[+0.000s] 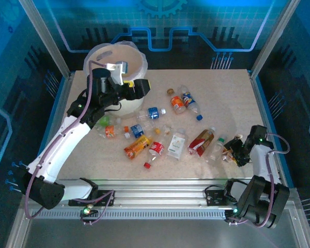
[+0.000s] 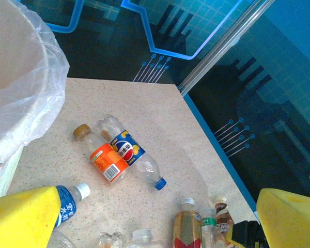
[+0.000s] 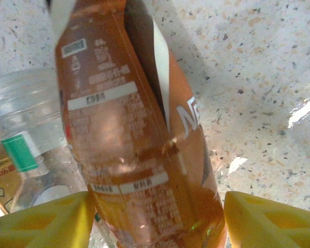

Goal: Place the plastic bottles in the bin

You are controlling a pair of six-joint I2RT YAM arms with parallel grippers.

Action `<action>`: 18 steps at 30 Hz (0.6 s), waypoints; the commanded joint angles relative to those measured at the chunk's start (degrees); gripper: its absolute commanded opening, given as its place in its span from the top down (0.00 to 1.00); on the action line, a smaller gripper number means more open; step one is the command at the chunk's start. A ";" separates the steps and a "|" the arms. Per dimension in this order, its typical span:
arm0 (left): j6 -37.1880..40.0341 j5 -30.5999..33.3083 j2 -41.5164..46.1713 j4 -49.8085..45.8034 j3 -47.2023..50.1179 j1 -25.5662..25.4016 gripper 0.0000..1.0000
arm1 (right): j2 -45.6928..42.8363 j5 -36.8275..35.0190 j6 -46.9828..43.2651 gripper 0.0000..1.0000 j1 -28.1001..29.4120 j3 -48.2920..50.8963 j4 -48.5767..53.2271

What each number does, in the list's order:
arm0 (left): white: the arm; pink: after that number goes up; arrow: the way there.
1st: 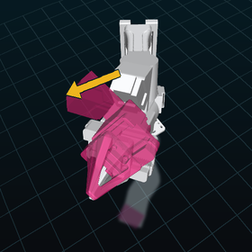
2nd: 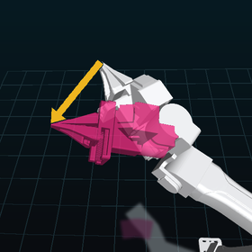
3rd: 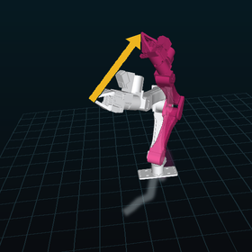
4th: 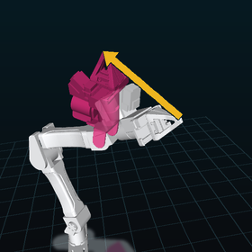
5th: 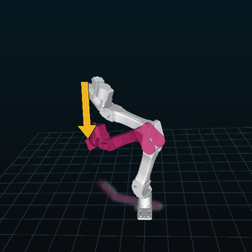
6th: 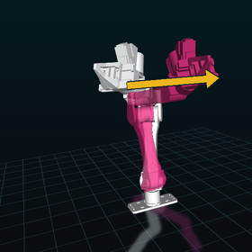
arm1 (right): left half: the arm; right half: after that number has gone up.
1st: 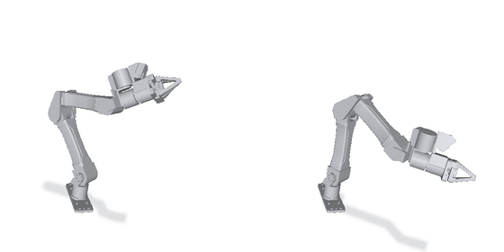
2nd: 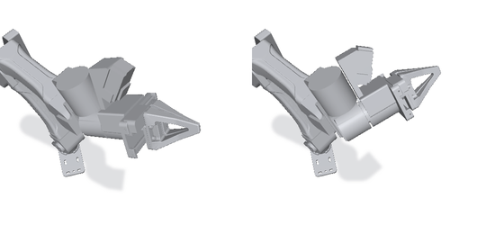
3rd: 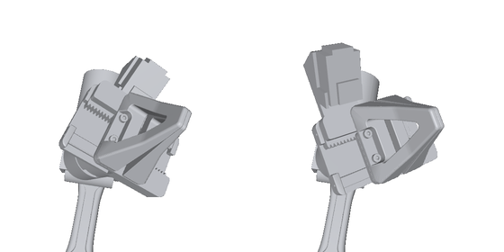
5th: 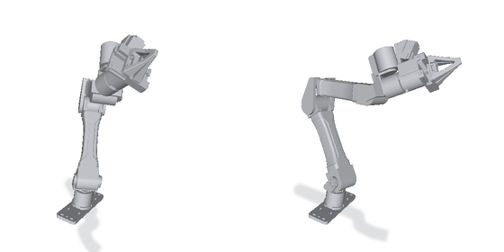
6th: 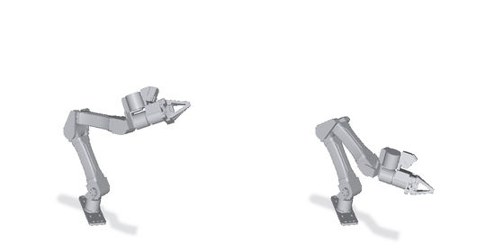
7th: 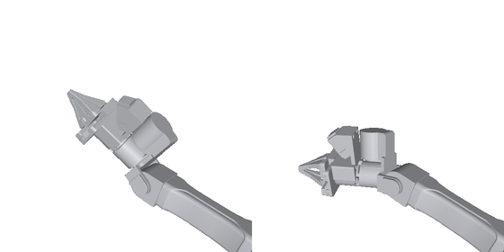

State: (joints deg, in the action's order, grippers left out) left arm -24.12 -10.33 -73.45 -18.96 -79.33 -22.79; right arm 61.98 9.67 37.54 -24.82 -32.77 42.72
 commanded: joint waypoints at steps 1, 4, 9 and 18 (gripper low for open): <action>-1.15 0.22 0.15 1.12 0.94 -0.59 0.01 | 1.77 -0.32 0.39 0.35 -0.85 1.22 -2.06; -1.78 0.05 -0.18 1.46 1.23 -0.67 0.01 | 3.25 -0.97 0.83 0.35 -0.93 1.68 -3.65; -2.39 -0.47 -0.81 2.21 1.37 -0.68 0.01 | 6.00 -0.84 1.22 0.33 -0.93 2.12 -6.45; -3.48 -1.53 -2.27 3.47 1.43 -0.72 0.01 | 9.48 -1.41 0.70 0.38 -0.92 1.68 -9.49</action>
State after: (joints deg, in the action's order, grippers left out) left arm -26.55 -10.39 -75.07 -17.43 -78.63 -23.05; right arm 70.13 8.58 38.15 -24.88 -31.20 35.62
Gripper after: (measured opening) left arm 0.989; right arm 0.630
